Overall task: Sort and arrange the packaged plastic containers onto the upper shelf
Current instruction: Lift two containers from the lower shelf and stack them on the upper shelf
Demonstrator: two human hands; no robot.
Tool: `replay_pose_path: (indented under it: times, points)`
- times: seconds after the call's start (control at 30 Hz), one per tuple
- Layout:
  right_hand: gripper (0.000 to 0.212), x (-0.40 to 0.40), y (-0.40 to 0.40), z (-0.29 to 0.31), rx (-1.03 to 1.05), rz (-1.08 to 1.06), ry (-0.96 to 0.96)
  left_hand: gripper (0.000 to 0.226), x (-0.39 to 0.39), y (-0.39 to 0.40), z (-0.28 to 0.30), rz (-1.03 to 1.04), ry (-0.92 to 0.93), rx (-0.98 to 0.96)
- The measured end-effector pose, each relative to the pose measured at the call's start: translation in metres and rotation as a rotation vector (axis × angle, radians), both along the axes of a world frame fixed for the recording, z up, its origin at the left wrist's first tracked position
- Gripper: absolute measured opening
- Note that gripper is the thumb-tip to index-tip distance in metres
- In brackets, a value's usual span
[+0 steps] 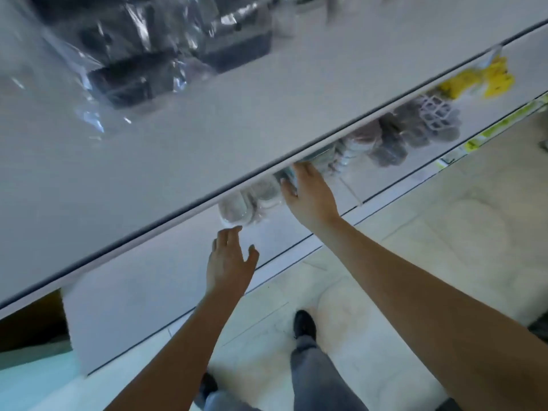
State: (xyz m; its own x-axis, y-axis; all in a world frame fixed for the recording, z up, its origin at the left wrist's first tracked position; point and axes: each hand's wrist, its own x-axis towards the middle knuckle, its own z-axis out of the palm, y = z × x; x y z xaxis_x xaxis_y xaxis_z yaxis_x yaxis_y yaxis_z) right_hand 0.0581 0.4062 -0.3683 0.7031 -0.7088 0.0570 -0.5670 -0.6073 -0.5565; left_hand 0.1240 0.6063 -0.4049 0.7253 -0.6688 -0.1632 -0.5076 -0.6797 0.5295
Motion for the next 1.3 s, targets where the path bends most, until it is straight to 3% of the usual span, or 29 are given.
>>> replay_pose_path:
  times: [0.27,0.43,0.53,0.63,0.73,0.93,1.3]
  points:
    - [0.073,0.038,-0.031,-0.099,0.052,0.098,0.232,0.080,0.029,-0.052,-0.076,0.315,0.038,0.135]
    - [0.107,0.065,-0.038,-0.146,0.076,-0.003,0.245,0.113,0.049,-0.082,-0.118,0.443,0.082,0.130]
    - [0.121,0.078,-0.037,-0.166,0.118,-0.045,0.202,0.119,0.058,-0.102,-0.131,0.579,0.198,0.071]
    - [0.118,0.091,-0.031,-0.185,0.127,-0.033,0.189,0.102,0.067,-0.108,-0.140,0.709,0.212,-0.027]
    - [0.112,0.093,-0.029,-0.187,0.146,-0.067,0.117,0.085,0.070,-0.100,-0.138,0.715,0.174,-0.107]
    - [0.101,0.057,-0.011,-0.154,0.137,-0.061,-0.092,0.084,0.050,-0.060,-0.098,0.622,0.070,-0.266]
    - [0.088,-0.057,0.061,-0.057,0.085,-0.067,-0.189,0.088,-0.044,0.052,-0.006,0.643,0.113,-0.397]
